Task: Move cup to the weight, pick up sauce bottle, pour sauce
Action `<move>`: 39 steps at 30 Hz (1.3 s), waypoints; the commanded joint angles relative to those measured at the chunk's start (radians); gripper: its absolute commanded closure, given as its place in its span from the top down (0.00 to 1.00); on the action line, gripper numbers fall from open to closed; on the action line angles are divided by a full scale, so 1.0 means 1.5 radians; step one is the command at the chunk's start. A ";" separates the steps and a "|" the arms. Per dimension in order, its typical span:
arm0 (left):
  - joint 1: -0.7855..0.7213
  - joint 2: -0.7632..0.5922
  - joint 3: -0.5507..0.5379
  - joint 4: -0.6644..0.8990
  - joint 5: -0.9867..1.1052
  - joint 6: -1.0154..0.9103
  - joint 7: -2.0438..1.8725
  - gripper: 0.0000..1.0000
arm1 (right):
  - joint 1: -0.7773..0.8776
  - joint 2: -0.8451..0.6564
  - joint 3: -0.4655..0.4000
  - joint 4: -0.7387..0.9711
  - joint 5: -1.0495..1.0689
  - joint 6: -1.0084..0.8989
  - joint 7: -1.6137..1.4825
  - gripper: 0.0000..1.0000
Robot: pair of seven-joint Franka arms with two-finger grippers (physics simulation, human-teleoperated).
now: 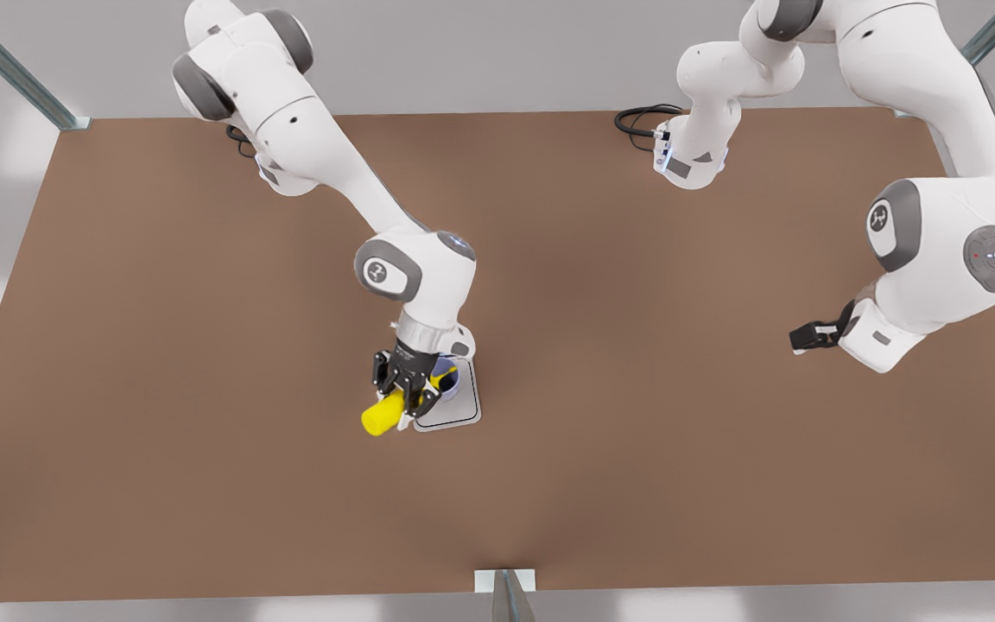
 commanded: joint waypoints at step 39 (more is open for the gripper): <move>-0.041 0.006 0.000 0.005 -0.001 0.006 -0.079 1.00 | -0.405 0.038 0.002 0.017 1.175 -0.148 -0.682 0.55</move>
